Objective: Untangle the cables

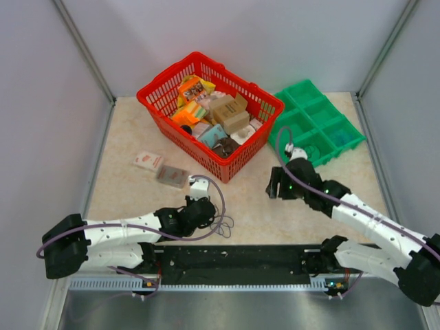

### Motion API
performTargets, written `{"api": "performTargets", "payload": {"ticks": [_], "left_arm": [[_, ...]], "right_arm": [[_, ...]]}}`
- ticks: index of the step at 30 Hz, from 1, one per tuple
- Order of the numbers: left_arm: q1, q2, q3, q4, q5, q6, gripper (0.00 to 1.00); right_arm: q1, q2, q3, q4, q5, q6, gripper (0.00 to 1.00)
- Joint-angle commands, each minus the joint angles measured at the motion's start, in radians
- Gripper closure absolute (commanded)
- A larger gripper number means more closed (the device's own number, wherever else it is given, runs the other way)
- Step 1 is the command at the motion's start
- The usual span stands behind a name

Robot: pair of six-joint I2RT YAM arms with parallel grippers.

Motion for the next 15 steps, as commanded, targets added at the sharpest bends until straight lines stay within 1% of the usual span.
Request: {"api": "performTargets", "payload": {"ticks": [1, 3, 6, 8, 10, 13, 15], "left_arm": [[0.005, 0.017, 0.034, 0.009, -0.014, 0.0, 1.0], [0.005, 0.029, 0.045, 0.001, -0.008, 0.001, 1.0], [0.005, 0.034, 0.062, -0.004, 0.004, 0.012, 1.0], [0.003, 0.021, 0.074, 0.004, 0.053, 0.044, 1.0], [0.005, -0.005, 0.086, 0.004, 0.113, 0.043, 1.0], [0.005, -0.066, 0.111, -0.008, 0.219, -0.006, 1.0], [0.005, -0.106, 0.108, -0.014, 0.25, -0.052, 1.0]], "right_arm": [[0.174, -0.082, -0.189, 0.139, -0.09, 0.203, 0.37], [0.258, -0.107, -0.246, 0.255, -0.119, 0.257, 0.38], [0.392, -0.118, -0.299, 0.401, -0.099, 0.298, 0.38], [0.41, -0.107, -0.325, 0.468, -0.127, 0.315, 0.39], [0.412, -0.104, -0.342, 0.489, -0.136, 0.326, 0.4], [0.412, -0.154, -0.41, 0.571, -0.152, 0.327, 0.41], [0.412, -0.194, -0.458, 0.64, -0.194, 0.32, 0.41]]}}
